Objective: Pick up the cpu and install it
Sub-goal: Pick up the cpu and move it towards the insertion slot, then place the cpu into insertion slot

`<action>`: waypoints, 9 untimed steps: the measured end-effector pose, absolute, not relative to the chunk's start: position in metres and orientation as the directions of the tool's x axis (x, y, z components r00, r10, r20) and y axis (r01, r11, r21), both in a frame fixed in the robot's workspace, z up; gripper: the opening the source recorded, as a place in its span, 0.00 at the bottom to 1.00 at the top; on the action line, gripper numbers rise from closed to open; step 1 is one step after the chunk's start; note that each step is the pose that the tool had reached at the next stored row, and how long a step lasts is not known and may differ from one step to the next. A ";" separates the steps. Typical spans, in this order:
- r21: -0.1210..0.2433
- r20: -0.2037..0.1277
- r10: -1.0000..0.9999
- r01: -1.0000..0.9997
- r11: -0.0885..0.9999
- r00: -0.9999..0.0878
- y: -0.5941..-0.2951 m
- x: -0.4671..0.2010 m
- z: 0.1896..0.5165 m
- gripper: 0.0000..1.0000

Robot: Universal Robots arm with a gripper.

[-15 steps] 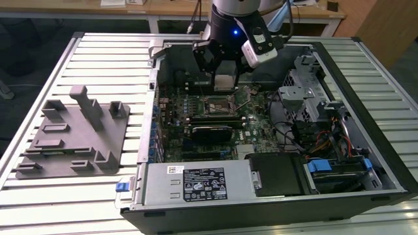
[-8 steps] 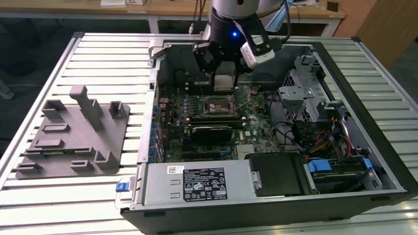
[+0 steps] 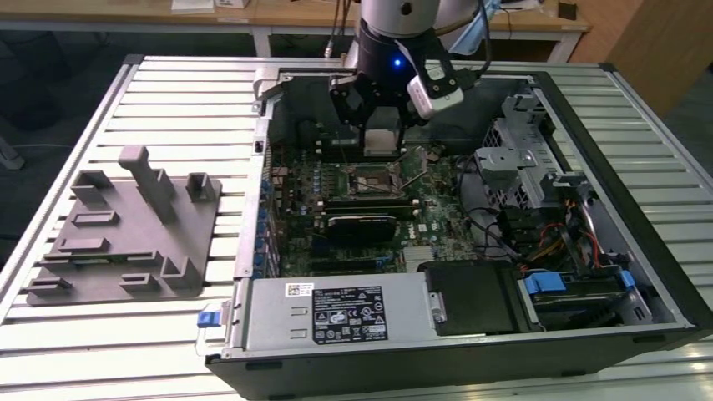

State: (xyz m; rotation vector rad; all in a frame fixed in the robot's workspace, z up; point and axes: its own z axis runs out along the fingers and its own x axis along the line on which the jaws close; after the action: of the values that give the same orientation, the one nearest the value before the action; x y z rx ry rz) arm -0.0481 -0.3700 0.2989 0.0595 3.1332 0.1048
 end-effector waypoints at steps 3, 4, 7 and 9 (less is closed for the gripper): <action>0.067 -0.004 0.038 0.038 0.997 -0.999 -0.368 -0.048 0.295 0.55; 0.067 -0.004 0.038 0.038 0.997 -0.999 -0.367 -0.048 0.294 0.55; 0.067 -0.004 0.038 0.038 0.997 -0.999 -0.367 -0.048 0.293 0.55; 0.067 -0.004 0.038 0.038 0.997 -0.999 -0.367 -0.048 0.293 0.55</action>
State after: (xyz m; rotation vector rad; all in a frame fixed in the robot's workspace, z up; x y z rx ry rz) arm -0.0481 -0.3669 0.2925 0.0595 3.1344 0.1048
